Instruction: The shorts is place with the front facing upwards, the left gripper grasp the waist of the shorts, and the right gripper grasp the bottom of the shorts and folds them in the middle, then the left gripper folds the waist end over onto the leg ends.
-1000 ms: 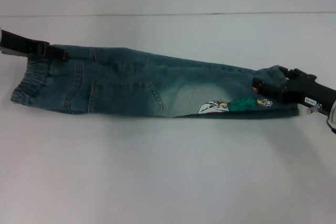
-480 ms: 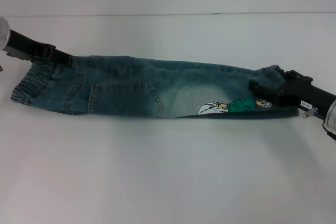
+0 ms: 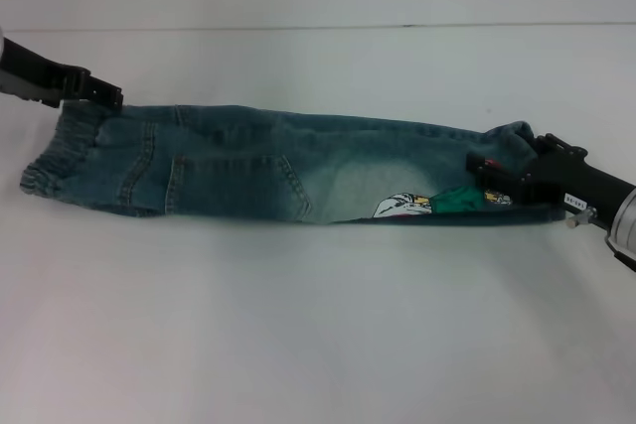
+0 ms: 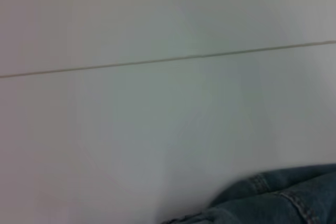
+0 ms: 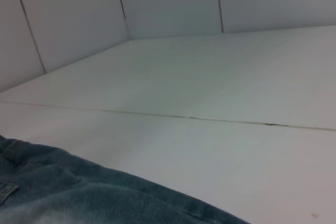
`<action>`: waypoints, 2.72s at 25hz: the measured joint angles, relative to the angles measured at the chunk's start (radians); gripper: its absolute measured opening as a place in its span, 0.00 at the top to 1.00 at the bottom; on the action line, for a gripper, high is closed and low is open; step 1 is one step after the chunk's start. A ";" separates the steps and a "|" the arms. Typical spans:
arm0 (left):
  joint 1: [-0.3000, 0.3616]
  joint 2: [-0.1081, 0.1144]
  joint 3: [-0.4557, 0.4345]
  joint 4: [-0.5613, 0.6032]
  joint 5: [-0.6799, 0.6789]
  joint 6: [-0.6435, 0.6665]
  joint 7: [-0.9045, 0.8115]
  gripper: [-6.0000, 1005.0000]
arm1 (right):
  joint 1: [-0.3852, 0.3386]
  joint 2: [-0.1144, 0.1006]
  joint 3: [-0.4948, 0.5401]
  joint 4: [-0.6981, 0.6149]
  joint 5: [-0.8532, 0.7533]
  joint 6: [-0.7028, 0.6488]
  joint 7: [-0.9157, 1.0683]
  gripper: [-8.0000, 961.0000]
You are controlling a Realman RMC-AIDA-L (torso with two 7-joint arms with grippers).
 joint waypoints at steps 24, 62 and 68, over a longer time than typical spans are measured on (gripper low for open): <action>0.103 0.008 -0.133 0.125 -0.001 0.193 0.011 0.10 | 0.006 0.000 0.001 0.002 0.017 -0.006 -0.004 0.06; 0.136 0.000 -0.160 0.074 -0.025 0.166 0.022 0.10 | -0.027 -0.056 -0.420 -0.413 -0.091 -0.597 0.354 0.07; 0.139 -0.001 -0.158 0.072 -0.015 0.145 0.016 0.10 | -0.027 -0.051 -0.422 -0.413 -0.101 -0.596 0.355 0.07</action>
